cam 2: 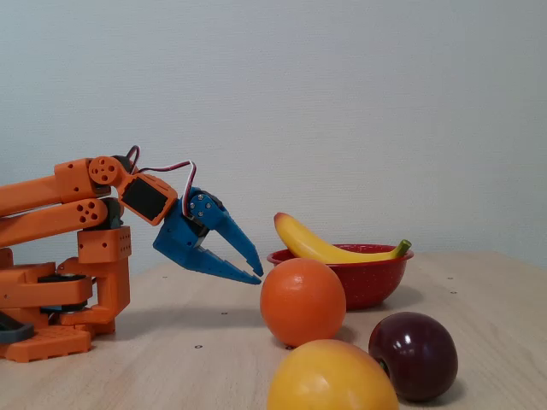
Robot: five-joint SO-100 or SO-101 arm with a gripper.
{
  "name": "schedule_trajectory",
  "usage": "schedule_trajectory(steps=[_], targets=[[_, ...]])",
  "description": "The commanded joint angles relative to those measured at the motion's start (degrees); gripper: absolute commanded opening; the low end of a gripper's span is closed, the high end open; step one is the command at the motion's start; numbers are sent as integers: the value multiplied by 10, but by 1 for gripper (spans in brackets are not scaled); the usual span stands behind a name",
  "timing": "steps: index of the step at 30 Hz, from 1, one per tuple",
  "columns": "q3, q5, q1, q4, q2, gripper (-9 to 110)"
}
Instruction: Put banana in the red bowl.
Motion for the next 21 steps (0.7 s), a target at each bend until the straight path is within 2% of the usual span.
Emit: schedule_trajectory(steps=[1, 21], targets=[[23, 11, 1, 5, 10, 0], [23, 14, 1, 7, 10, 0]])
